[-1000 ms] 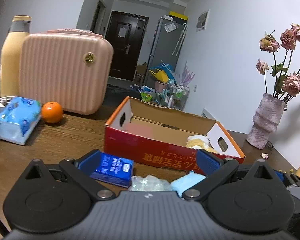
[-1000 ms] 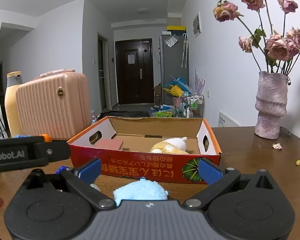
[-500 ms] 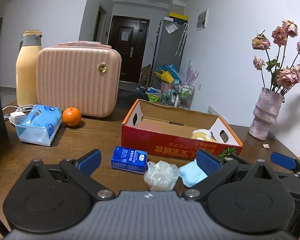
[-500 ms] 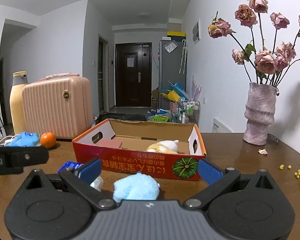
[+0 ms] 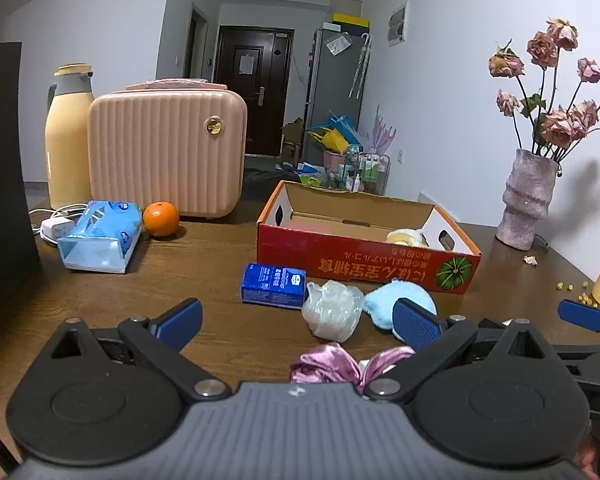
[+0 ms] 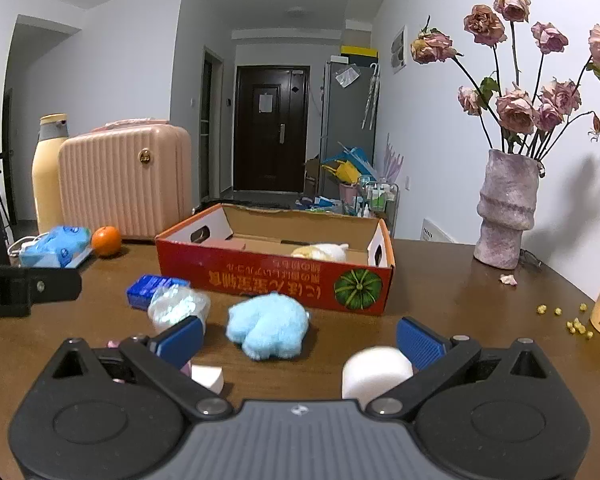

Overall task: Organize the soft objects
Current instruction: 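Withdraw both tools from the box back over the remaining soft items, then close the right tool on the purple burlap drawstring bag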

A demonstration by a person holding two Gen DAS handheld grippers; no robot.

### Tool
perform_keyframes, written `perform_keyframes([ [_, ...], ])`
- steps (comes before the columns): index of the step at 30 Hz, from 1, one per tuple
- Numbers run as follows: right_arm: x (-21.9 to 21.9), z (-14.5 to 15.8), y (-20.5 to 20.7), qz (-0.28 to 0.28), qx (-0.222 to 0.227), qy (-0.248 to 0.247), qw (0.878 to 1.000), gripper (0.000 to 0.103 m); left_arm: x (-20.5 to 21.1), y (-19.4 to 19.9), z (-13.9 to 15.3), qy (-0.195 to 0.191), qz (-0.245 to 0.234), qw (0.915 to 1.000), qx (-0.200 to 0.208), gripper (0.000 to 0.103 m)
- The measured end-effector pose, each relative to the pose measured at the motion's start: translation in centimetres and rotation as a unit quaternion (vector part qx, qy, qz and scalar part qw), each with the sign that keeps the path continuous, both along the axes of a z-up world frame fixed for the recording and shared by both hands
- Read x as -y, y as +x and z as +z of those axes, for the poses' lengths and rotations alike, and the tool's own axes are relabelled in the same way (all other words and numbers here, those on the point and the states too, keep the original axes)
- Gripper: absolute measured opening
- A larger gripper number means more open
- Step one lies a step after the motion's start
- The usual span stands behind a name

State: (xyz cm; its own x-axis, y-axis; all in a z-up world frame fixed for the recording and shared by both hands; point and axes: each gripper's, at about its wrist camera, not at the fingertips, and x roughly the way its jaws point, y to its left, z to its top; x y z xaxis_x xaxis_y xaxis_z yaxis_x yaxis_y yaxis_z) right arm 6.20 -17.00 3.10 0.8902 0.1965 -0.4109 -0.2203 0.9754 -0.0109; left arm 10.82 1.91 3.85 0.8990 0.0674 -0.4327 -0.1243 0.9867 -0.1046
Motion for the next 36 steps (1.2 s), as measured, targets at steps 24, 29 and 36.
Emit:
perform_keyframes([
  [24,2.2,-1.0,-8.3,-0.005,-0.018,-0.021,1.000,0.103,1.5,-6.9,-1.5,0.013,-0.016,0.9996,-0.020,0.103],
  [29,2.5,-1.2,-10.0,-0.008,-0.017,-0.026,0.999,0.103,2.0,-8.2,-2.2,0.016,-0.026,0.9992,-0.027,0.103],
  [36,2.3,-1.8,-10.9,-0.005,-0.025,-0.032,0.999,0.103,2.3,-9.4,-2.8,0.029,-0.030,0.9987,-0.029,0.103],
])
